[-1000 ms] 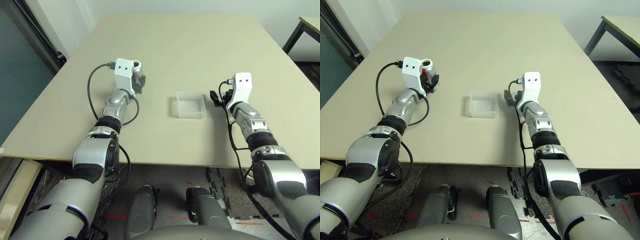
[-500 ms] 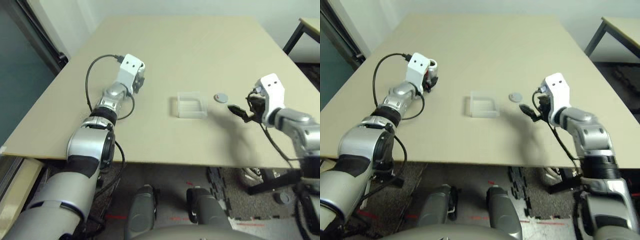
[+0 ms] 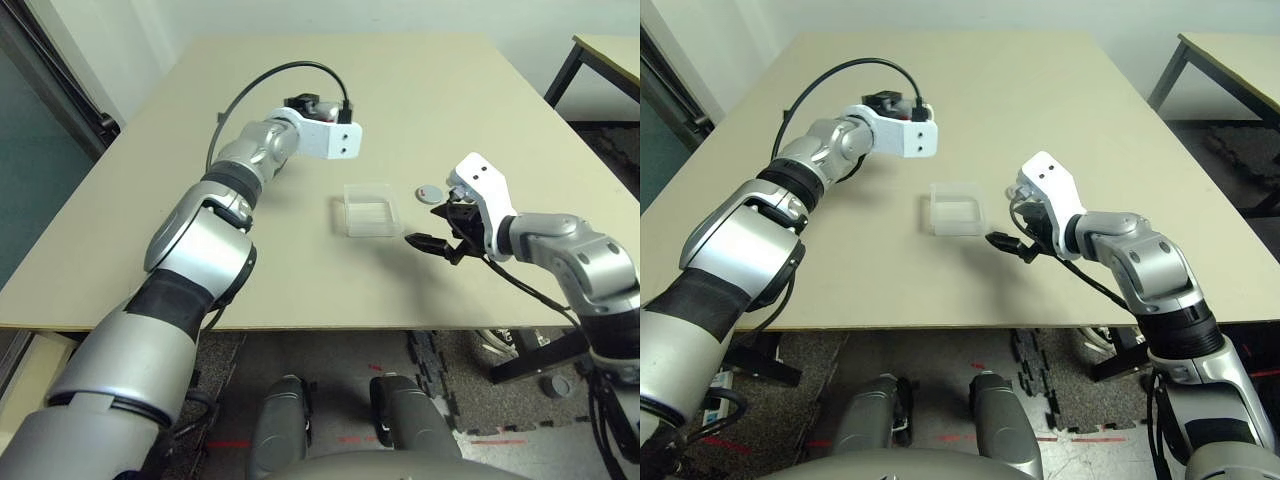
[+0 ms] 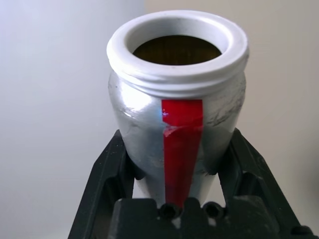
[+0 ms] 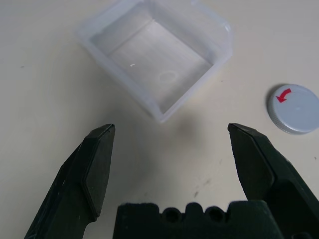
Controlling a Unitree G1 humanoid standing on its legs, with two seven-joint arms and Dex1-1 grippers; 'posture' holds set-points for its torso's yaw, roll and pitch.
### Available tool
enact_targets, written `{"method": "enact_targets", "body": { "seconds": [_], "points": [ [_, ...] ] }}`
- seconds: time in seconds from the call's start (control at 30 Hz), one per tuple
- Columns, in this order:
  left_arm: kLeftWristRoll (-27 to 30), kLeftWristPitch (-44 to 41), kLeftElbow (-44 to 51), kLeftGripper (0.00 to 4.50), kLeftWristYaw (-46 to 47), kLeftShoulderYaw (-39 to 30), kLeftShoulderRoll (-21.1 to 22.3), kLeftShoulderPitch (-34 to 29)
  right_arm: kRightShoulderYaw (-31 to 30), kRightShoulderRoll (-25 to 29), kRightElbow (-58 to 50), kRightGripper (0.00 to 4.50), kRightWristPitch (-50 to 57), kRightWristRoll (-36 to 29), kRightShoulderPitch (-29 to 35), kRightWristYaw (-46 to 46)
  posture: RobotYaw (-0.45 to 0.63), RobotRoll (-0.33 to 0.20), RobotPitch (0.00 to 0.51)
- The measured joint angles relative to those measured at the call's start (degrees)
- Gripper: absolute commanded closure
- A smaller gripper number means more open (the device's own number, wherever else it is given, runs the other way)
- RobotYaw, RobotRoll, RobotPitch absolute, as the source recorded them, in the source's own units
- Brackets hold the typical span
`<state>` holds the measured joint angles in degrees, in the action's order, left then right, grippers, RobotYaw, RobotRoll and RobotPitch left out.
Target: Pour the medicine from the bottle into the box.
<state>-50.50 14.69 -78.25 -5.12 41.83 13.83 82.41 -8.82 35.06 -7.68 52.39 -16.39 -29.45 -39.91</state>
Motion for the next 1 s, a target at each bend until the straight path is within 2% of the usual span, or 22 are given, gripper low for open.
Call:
{"method": "enact_targets", "body": {
  "seconds": [0.2,0.33,0.5,0.67,0.73,0.83,0.9,1.0],
  "points": [
    [-12.2,1.8,-1.3,2.04,7.8,12.4,-2.1,2.7,-1.1,-2.7,1.9,0.0,-1.2,1.1,-1.6,0.6,-0.14,0.0,0.06],
    [-17.6,2.6,-1.5,2.04,11.6,18.0,-3.0,2.4,-1.5,-3.6,2.7,0.0,-1.5,1.4,-1.5,1.0,-0.15,0.0,0.061],
    [-20.5,3.1,-1.5,2.04,14.5,21.1,-5.0,0.5,-1.5,-4.4,3.2,0.0,-1.9,2.0,-1.4,1.4,-0.15,0.0,0.066],
    [-20.9,3.2,-1.5,2.04,15.2,21.7,-5.4,-0.4,-1.5,-4.4,3.3,0.0,-2.0,2.1,-1.3,1.6,-0.14,0.0,0.069],
    [-19.7,3.4,-1.6,2.04,14.6,20.3,-5.3,-0.5,-1.5,-4.5,3.4,0.0,-2.0,2.1,-1.3,1.6,-0.14,0.0,0.069],
    [-13.2,3.7,-1.5,2.04,10.8,12.9,-4.7,-1.4,-1.5,-4.6,3.5,0.0,-2.0,2.1,-1.3,1.6,-0.14,0.0,0.068],
    [-5.4,3.3,-1.6,2.04,5.9,4.3,-4.2,-2.6,-1.5,-4.6,3.6,0.0,-2.0,2.1,-1.3,1.6,-0.13,0.0,0.069],
    [9.5,-0.1,-1.4,2.04,-1.4,-12.0,-3.9,-3.2,-1.5,-4.5,3.6,0.0,-2.0,2.0,-1.3,1.6,-0.11,0.0,0.069]
  ]
}}
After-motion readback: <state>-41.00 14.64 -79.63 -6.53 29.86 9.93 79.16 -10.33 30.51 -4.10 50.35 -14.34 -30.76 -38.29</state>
